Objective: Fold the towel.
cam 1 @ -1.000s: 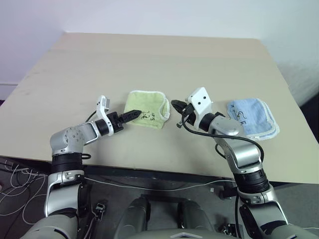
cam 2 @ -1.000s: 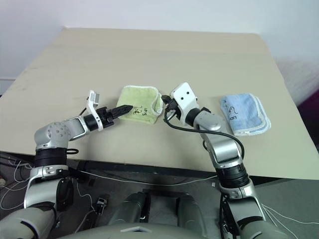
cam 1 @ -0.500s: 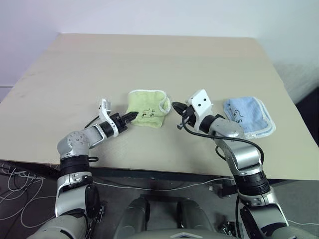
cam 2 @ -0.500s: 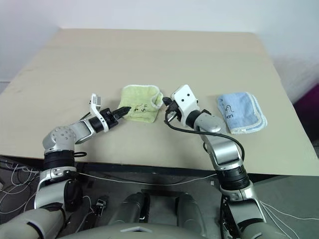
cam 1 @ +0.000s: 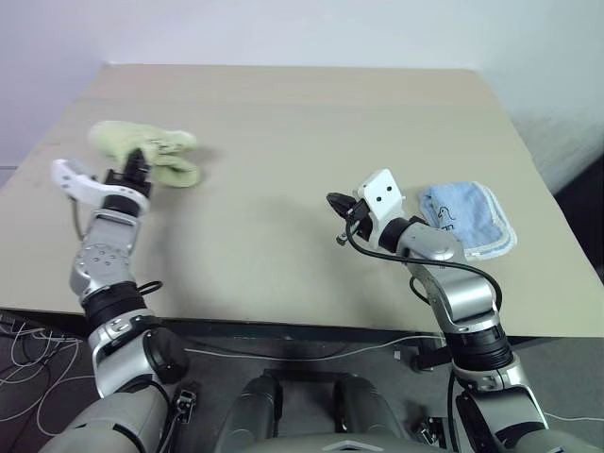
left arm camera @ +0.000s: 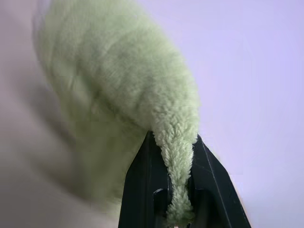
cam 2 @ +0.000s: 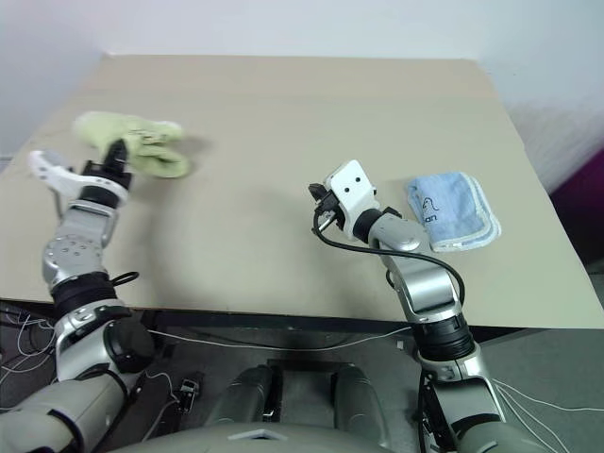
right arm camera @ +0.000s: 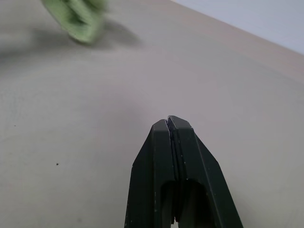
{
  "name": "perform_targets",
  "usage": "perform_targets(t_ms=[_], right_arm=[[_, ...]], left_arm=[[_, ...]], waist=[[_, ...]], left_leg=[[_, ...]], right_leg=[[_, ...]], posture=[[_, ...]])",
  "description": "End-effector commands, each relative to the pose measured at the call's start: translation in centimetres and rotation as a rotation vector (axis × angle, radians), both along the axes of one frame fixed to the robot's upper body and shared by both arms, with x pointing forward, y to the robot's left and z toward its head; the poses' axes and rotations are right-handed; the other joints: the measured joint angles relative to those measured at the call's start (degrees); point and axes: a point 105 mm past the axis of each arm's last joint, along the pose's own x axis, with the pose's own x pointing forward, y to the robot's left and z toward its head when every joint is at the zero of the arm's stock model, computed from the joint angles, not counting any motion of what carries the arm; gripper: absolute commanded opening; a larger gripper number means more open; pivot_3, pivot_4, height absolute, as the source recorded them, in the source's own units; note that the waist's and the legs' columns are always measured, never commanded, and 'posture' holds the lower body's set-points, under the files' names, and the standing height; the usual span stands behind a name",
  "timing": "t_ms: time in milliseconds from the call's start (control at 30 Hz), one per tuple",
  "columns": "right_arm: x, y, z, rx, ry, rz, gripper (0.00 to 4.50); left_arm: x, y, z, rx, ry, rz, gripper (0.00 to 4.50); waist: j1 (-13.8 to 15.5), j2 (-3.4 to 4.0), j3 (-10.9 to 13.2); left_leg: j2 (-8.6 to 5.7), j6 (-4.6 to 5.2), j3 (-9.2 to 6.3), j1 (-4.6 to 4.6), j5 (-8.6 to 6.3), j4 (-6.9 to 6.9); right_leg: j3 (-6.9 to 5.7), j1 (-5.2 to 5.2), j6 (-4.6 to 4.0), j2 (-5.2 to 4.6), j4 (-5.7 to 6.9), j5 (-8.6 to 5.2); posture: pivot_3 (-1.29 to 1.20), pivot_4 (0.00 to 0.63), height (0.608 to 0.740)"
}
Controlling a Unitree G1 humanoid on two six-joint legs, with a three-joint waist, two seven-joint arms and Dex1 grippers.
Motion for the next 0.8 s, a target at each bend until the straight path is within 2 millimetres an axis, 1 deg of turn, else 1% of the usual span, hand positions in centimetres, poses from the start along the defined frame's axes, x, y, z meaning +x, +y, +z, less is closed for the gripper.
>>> perform_targets(t_ms=[33,100,200,267,367,500,633,700,733,800], right_arm=[[-0.3,0.5,1.5,0.018,-0.058,0.029,0.0],[-0.3,0.6,1.5,0.019,-0.059,0.034,0.0],[-0.3,0.7,1.4,0.019,-0.059,0.037,0.0],[-0.3,0.5,1.3,0.016,-0.06,0.035,0.0],[-0.3,0.3,1.3,0.012,-0.061,0.031,0.0],[-0.2,0.2,1.2,0.009,-0.061,0.026,0.0],[-0.3,0.3,1.1,0.008,-0.056,0.033,0.0],[-0.3,0.4,1.0,0.007,-0.055,0.037,0.0],[-0.3,0.4,1.0,0.007,-0.054,0.038,0.0],[-0.3,0.5,0.9,0.008,-0.052,0.041,0.0]], left_arm=[[-1.3,2.9,0.7,0.026,-0.063,0.12,0.01],[-2.0,4.1,-1.0,0.015,-0.025,0.17,0.01],[-2.9,4.9,-4.3,-0.053,0.029,0.202,0.01],[-3.8,5.5,-5.8,-0.096,0.044,0.225,0.01],[-5.0,5.8,-6.9,-0.122,0.049,0.242,0.01],[-6.1,5.2,-8.5,-0.13,0.086,0.232,0.01],[-6.5,4.5,-8.8,-0.141,0.079,0.199,0.01],[-6.5,4.2,-8.7,-0.14,0.073,0.175,0.62],[-6.6,4.0,-8.6,-0.141,0.065,0.162,0.85],[-7.0,3.8,-8.5,-0.152,0.05,0.151,1.52]], waist=[[0.2,-0.01,0.0],[0.1,-0.01,0.0],[0.1,-0.01,0.0],[0.1,-0.01,0.0],[-0.1,-0.03,0.0],[-0.1,-0.03,0.0],[-0.1,-0.02,0.0],[-0.1,-0.02,0.0],[-0.1,-0.02,0.0],[0.0,-0.03,0.0]], left_leg=[[-0.01,0.0,0.0,0.0,0.0,0.0],[-0.03,0.01,0.0,0.0,0.0,0.0],[-0.02,0.01,-0.01,0.0,0.0,-0.01],[-0.01,0.01,-0.01,0.0,0.0,-0.01],[0.02,0.01,-0.02,0.0,-0.01,-0.01],[0.03,0.01,-0.01,0.0,-0.01,-0.02],[0.03,0.01,-0.01,0.0,-0.01,-0.03],[0.03,0.01,-0.01,0.0,-0.01,-0.03],[0.03,0.01,0.0,0.0,-0.01,-0.02],[0.02,0.01,-0.01,0.0,-0.01,-0.02]], right_leg=[[0.0,0.0,0.0,0.01,0.0,0.0],[-0.01,0.01,0.0,-0.01,-0.02,0.0],[-0.01,0.0,0.0,-0.01,-0.02,0.0],[-0.01,0.0,0.0,-0.01,-0.01,0.0],[0.0,0.0,0.0,-0.05,-0.01,0.0],[0.01,0.0,0.0,-0.05,0.0,0.0],[0.02,0.0,0.0,-0.05,0.0,0.0],[0.01,0.0,0.0,-0.05,0.0,0.0],[0.01,0.01,0.0,-0.05,0.0,0.0],[0.01,0.01,0.0,-0.04,0.0,0.0]], posture=[[0.0,0.15,0.74],[0.0,0.15,0.74],[0.0,0.15,0.74],[0.0,0.15,0.74],[0.0,0.15,0.74],[0.0,0.15,0.74],[0.0,0.15,0.74],[0.0,0.15,0.74],[0.0,0.15,0.74],[0.0,0.15,0.74]])
